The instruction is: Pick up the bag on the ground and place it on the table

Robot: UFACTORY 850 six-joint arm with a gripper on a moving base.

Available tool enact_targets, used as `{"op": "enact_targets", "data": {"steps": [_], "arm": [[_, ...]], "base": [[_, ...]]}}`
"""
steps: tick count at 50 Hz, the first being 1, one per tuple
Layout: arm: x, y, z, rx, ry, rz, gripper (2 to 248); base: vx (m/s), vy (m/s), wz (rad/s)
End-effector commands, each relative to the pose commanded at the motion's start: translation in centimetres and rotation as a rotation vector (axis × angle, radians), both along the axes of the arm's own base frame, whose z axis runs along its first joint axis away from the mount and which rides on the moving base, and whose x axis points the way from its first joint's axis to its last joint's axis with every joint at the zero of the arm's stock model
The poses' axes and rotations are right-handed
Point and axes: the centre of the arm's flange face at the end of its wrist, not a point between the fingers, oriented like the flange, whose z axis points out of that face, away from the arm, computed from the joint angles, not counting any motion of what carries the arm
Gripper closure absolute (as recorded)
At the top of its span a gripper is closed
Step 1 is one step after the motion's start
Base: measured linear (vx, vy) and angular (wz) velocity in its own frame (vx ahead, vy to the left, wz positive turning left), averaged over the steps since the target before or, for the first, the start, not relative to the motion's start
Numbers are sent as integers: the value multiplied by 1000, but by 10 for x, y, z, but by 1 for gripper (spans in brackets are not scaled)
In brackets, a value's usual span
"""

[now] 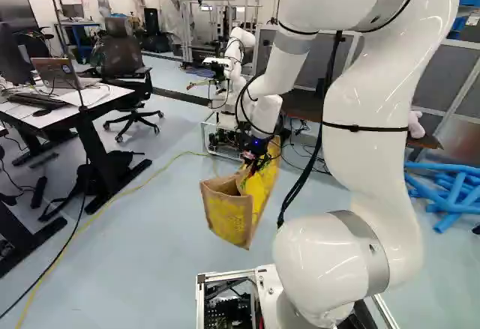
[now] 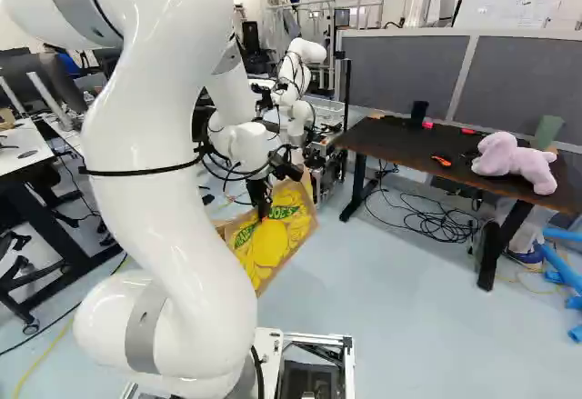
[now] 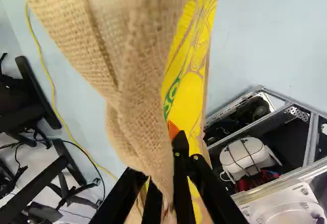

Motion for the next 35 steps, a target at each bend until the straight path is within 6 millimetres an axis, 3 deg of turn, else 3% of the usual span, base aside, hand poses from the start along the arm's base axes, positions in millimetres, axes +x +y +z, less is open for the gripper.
{"op": "enact_targets", "data": {"steps": [35], "arm": [[-26, 0, 50, 11, -68, 4, 228]], "base": [[0, 0, 0]]}}
